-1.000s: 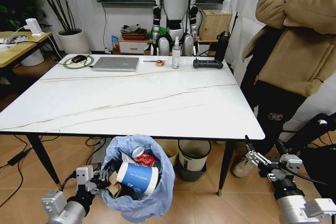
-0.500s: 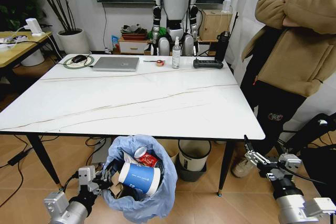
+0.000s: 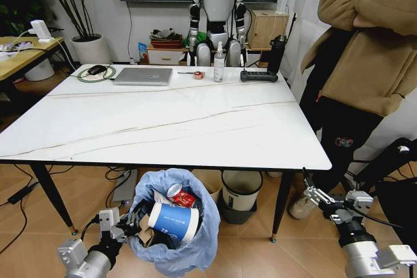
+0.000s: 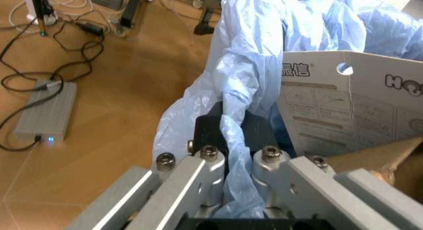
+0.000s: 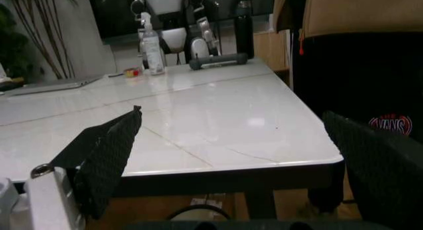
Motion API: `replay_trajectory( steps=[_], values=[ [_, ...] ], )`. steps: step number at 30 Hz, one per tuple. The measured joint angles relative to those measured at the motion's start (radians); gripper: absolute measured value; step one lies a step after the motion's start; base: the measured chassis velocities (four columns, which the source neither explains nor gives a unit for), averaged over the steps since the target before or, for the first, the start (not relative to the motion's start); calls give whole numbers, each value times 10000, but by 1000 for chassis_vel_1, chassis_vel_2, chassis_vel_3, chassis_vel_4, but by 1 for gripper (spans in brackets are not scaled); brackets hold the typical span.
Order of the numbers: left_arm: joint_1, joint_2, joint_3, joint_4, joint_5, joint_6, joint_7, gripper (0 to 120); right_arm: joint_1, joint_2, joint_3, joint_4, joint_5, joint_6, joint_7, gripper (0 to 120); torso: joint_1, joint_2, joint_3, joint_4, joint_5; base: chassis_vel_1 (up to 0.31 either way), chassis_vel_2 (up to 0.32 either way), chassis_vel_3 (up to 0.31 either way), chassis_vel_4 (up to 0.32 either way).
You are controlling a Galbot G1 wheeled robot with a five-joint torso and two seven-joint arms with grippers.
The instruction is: Pick up the trash bin and place the trash from the table into it.
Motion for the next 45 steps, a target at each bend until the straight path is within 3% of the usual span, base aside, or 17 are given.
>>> replay_trajectory(
  steps=[25,45],
  values=[
    [235,-802,109,1039,629,-79,308,0,3,-7,-5,0,13,-1,6,100,-544,-1229,-684,1,1,0,0,0,0],
    [518,-1215,177,1083,1019,-120,313,0,2,-8,-6,-1,13,-2,6,100,-915,-2112,-1199,0,0,0,0,0,0]
  ],
)
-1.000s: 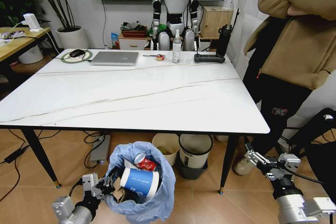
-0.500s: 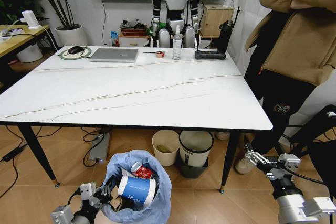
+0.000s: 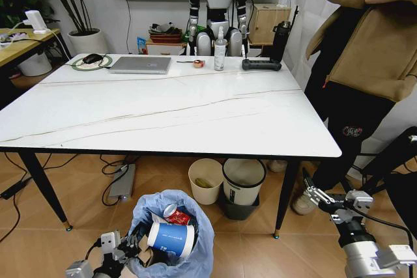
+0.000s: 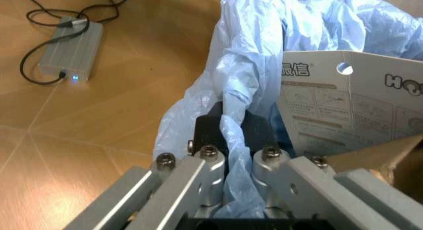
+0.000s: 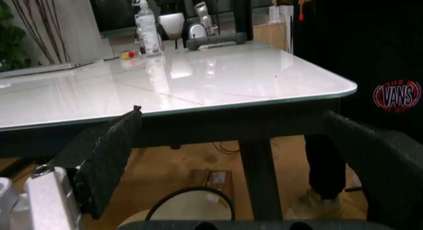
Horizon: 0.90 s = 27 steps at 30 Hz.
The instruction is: Pick up the trash bin and place the trash from the table into it.
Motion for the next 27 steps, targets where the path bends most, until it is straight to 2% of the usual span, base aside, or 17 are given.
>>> replay_trajectory(
  steps=[13,27],
  values=[
    [-629,275,-296,516,-22,-55,26,0,1,0,0,0,0,0,0,100,-221,-549,-328,0,-1,0,0,0,0],
    [-1876,227,-205,2096,93,-98,149,0,1,0,-1,0,0,0,0,100,-511,-1224,-711,0,-1,0,0,0,0]
  ],
)
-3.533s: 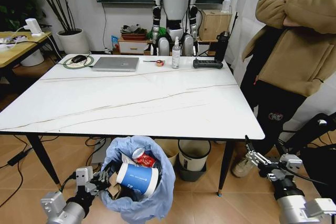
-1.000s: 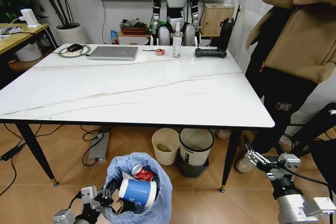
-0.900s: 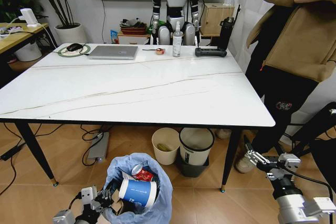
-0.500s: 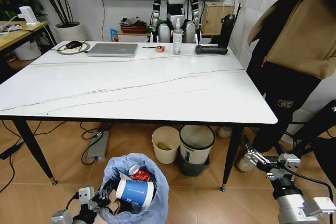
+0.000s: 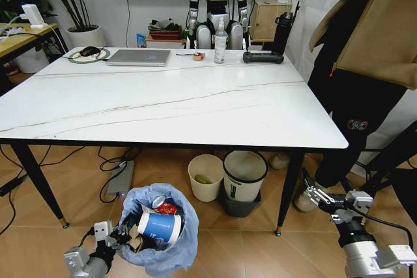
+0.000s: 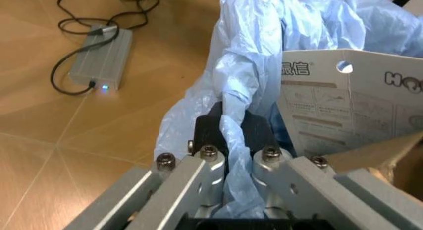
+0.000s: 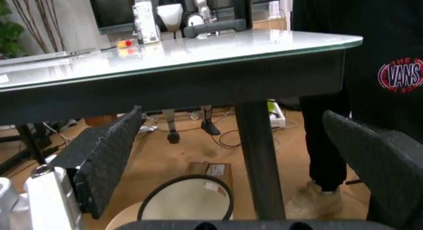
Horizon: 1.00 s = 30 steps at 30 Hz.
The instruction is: Pick up the trash bin and place the trash from the table into it.
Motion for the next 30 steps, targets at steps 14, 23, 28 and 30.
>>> replay_trajectory(
  steps=[14,23,28,30],
  values=[
    [-871,0,129,1858,312,-149,194,0,0,0,0,0,0,0,0,100,-218,-553,-335,0,-1,0,0,0,0],
    [-1496,-174,236,3245,731,-731,690,0,0,0,0,0,0,0,0,100,-384,-970,-585,0,-2,0,0,0,0],
    [-1733,-238,255,3718,996,-1011,831,0,0,0,0,0,0,0,0,100,-449,-1159,-711,0,-1,0,0,0,0],
    [-1862,-271,248,3944,1125,-1204,913,0,0,0,0,0,0,0,0,100,-487,-1260,-775,0,0,0,0,0,0]
  ],
)
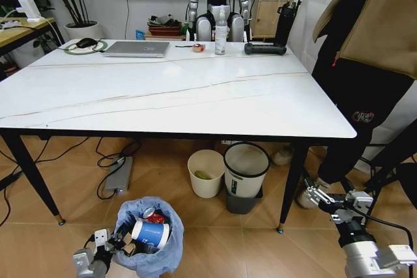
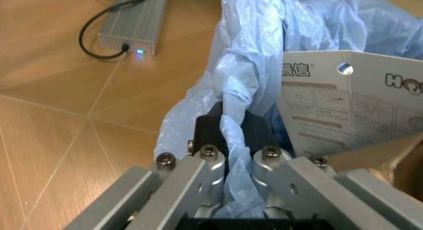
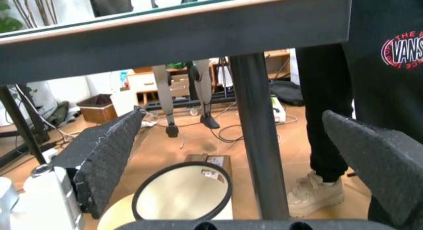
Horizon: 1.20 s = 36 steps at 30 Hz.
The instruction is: Pick up the trash bin and place the trash from the table into it.
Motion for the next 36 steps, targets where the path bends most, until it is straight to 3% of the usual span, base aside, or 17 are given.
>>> replay_trajectory(
  steps=[16,36],
  values=[
    [-478,-251,-31,1022,214,-471,90,0,0,0,0,0,0,0,0,100,-253,-659,-407,0,0,0,0,0,0],
    [-678,-400,-31,1410,324,-934,2,0,0,0,-1,0,0,0,0,100,-536,-1431,-894,-1,1,0,0,0,0]
  ],
)
